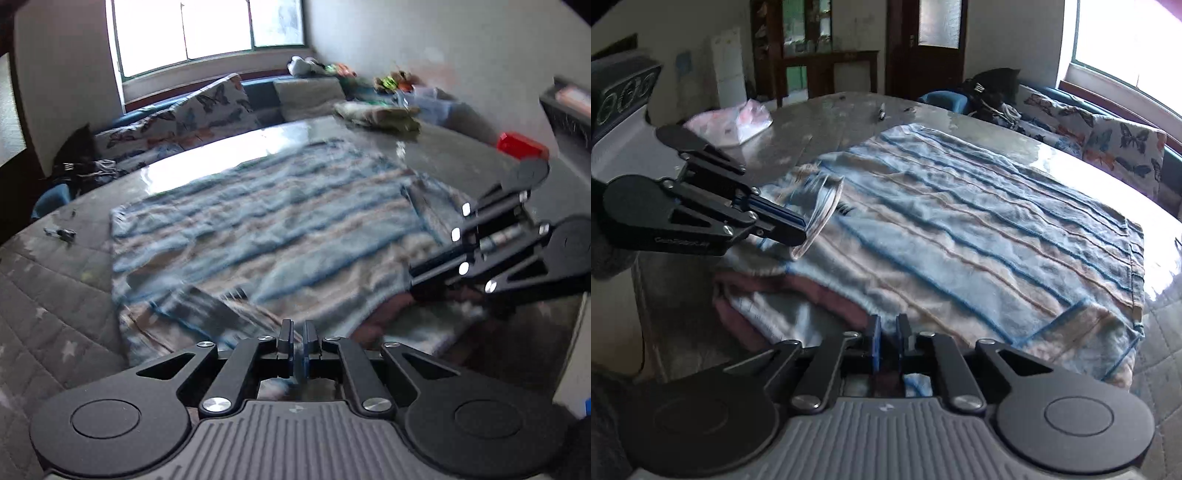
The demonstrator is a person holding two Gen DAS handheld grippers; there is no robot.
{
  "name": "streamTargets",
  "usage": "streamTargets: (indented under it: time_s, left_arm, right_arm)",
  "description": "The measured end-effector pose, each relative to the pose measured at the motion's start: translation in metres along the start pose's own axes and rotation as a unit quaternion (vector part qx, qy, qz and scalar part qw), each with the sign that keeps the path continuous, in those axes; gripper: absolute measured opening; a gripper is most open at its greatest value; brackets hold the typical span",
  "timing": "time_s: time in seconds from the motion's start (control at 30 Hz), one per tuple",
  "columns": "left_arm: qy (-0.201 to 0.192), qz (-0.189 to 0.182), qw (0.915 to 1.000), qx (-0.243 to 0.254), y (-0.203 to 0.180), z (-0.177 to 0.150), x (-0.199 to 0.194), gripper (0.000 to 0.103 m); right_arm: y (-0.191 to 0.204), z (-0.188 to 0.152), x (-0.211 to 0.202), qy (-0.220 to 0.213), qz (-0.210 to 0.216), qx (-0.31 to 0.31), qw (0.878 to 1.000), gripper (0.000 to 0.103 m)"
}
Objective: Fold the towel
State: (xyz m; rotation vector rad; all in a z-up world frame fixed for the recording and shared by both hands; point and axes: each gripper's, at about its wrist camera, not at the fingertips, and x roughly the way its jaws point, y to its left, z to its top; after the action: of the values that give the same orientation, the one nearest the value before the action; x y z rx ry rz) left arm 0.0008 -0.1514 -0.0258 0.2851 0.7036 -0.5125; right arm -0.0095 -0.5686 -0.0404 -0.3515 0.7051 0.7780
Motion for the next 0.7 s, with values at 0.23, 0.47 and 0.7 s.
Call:
streamTargets:
  time_s: [0.23, 0.47, 0.7]
  left_arm:
    - [-0.018, -0.003, 0.9995, -0.026, 0.006, -0.002, -0.019, 0.017]
    - [-0.031, 0.033, 0.9978, -0.048, 0.029, -0.013, -0.046, 0.037]
    - [-0.021, 0.027, 0.9989, 0.032, 0.024, -0.035, -0.068, 0.045]
  right_arm:
    - [0.005, -0.004, 0.002, 0.012, -0.001, -0.013, 1.000, 0.023]
    - [0.001, -0.005, -0.009, 0.020, -0.010, -0.011, 1.000, 0.030]
    - [-0.009, -0.016, -0.033, 0.035, -0.031, -0.013, 0.999, 0.034]
